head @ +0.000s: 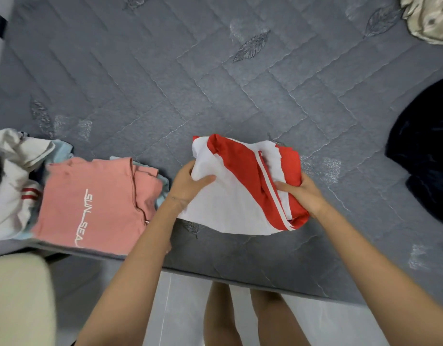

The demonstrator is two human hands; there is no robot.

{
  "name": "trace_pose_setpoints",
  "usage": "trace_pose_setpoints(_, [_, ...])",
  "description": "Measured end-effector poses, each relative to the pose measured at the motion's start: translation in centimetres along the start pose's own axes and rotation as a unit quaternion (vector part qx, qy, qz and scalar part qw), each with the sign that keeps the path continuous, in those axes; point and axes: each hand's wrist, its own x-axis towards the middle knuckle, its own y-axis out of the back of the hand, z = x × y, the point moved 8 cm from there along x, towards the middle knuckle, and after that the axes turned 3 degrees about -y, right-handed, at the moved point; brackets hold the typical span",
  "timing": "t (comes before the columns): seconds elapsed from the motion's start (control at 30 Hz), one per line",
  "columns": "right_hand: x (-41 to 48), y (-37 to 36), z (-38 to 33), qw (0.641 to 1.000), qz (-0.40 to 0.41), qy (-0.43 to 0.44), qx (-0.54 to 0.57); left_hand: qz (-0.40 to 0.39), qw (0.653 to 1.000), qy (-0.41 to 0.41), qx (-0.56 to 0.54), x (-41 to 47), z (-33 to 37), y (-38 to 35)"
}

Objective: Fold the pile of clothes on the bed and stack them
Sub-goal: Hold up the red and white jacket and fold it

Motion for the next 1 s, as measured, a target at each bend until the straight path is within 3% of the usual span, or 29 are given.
trace_pose_setpoints(0.27, [-9.5,-1.8,-8.0,0.995,0.03,0.088,-0.021,0.073,0.992,0.001,-0.103,-9.5,5.4,8.3])
trace_pose_setpoints(0.47, [-14.7,-7.4,-11.6,0.987,0.05,0.145,-0.055,0.12,0.983,0.029,-0.132,-14.6,3.7,15.6])
trace_pose_setpoints(1.0, [-14.4,-32.5,-9.4,0.982,0.111,0.151,0.007,0.184,0.982,-0.034,0.008,-11.3,-9.0,37.3])
